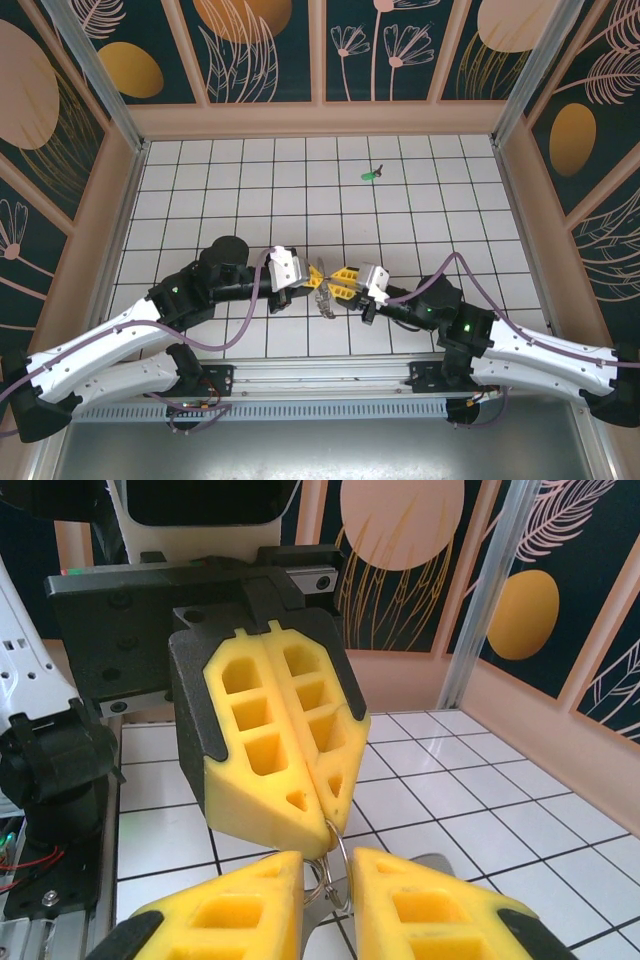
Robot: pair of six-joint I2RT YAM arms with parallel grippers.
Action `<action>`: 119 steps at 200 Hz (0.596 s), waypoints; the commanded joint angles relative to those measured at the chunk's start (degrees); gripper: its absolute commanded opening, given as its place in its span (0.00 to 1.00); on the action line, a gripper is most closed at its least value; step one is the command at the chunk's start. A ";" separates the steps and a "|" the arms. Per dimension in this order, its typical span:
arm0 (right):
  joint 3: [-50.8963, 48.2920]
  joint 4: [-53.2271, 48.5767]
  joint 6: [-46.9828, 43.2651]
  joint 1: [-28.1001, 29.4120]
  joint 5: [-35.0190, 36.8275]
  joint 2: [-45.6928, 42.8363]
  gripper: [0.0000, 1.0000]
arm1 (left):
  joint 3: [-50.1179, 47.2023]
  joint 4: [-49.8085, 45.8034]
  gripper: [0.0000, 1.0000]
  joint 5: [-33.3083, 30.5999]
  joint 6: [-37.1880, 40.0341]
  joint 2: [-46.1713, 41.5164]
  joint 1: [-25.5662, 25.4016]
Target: Put the keys on the keyring
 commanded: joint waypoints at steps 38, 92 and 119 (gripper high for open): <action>2.22 -0.77 1.10 0.05 0.35 1.30 0.19 | 0.99 0.73 0.00 0.23 1.14 -1.29 0.03; 2.09 -0.68 0.83 0.05 -1.76 1.65 0.13 | 0.66 0.82 0.00 0.08 1.23 -1.30 0.00; 3.02 -1.82 0.82 -0.19 -6.15 3.32 0.09 | 0.65 0.82 0.00 -0.36 1.38 -1.34 -0.02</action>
